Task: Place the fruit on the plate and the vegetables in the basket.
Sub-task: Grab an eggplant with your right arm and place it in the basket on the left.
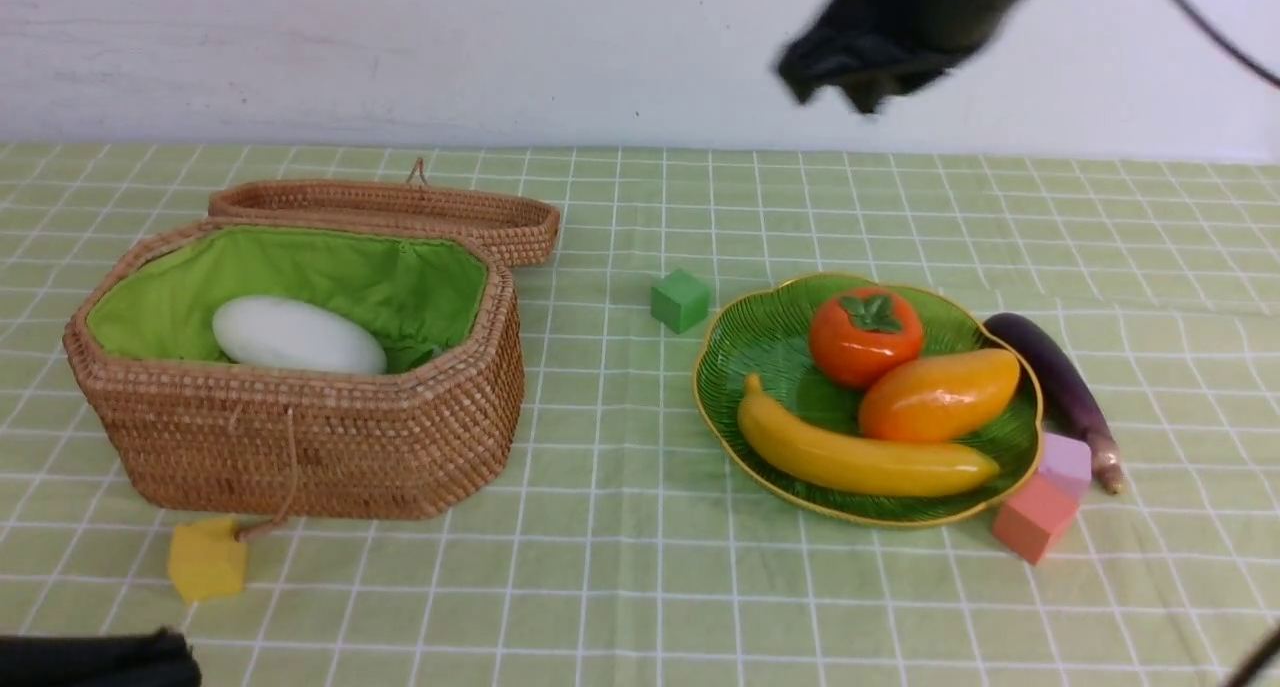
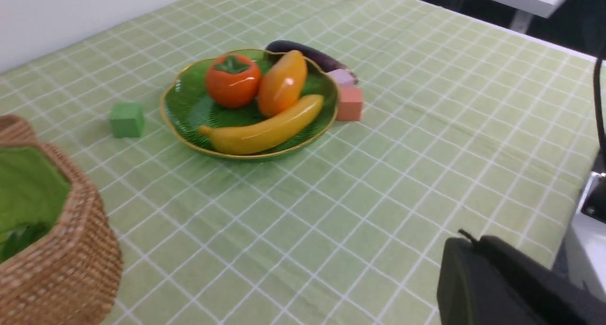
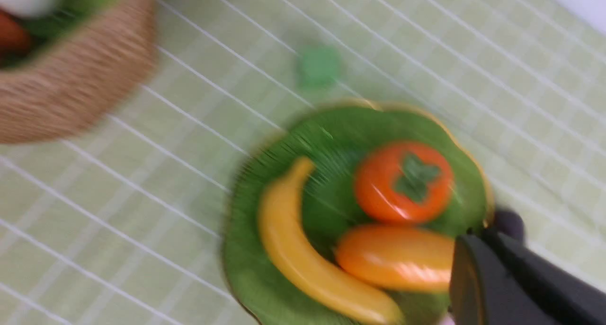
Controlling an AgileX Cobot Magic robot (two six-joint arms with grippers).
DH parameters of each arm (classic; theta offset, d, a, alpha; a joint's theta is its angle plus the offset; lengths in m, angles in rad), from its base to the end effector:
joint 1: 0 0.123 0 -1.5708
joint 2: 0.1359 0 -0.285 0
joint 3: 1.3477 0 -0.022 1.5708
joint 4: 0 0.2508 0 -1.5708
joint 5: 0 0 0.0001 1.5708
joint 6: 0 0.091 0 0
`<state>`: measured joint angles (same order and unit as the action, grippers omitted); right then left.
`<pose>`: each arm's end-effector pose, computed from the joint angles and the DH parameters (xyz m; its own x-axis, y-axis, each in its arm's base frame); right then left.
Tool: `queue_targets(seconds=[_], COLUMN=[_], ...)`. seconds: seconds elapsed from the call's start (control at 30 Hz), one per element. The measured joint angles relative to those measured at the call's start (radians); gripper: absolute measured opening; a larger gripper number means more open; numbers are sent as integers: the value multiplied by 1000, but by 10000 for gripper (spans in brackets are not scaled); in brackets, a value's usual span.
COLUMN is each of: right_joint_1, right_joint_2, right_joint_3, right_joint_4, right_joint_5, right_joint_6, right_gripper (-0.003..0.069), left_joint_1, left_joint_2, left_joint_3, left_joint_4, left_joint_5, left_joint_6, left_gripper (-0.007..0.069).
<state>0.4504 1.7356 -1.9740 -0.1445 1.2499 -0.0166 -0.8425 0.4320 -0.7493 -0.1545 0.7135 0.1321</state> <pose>0.3380 0.1496 0.4244 -0.6932 -0.4039 -0.5969 -0.4009 0.9044 -0.1464 0.0384 -0.0569 0.3681 -0.1866 0.2315 -0.9548 0.8094 0.5871 -0.0159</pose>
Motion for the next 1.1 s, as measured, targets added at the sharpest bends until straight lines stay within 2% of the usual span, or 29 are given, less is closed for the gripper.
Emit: queue_targets(seconds=[0.03, 0.07, 0.1, 0.13, 0.2, 0.3, 0.33, 0.37, 0.47, 0.6, 1.1], right_joint_1=[-40, -170, -214, -322, -401, -517, -522, -554, -570, -569, -569], right_joint_2=[-16, -71, -80, -83, -62, 14, 26, 73, 136, 210, 305], right_joint_3=[49, 172, 228, 315, 396, 465, 466, 468, 468, 468, 466], right_joint_4=[0, 11, 27, 64, 144, 271, 280, 347, 425, 462, 455], right_joint_5=[0, 0, 0, -15, -61, -136, -144, -175, -225, -303, -443], right_joint_6=[5, 25, 30, 38, 38, -10, -22, -79, -182, -267, -308], right_gripper=[-6, 8, 20, 51, 111, 242, 252, 332, 443, 505, 496], left_joint_1=[0, 0, 0, 0, 0, 0, 0, 0, 0, 0, 0], left_joint_2=[0, 0, 0, 0, 0, 0, 0, 0, 0, 0, 0], left_joint_3=[0, 0, 0, 0, 0, 0, 0, 0, 0, 0, 0], left_joint_4=[-14, -38, -44, -48, -48, -48, -48, -48, -47, -47, -47], left_joint_5=[0, -2, -4, -7, -12, -14, -14, -19, -30, -44, -45], left_joint_6=[11, 46, 54, 61, 65, 68, 68, 69, 70, 71, 56], left_gripper=[-10, -10, -10, -10, -10, -8, -8, -7, -5, -3, -2])
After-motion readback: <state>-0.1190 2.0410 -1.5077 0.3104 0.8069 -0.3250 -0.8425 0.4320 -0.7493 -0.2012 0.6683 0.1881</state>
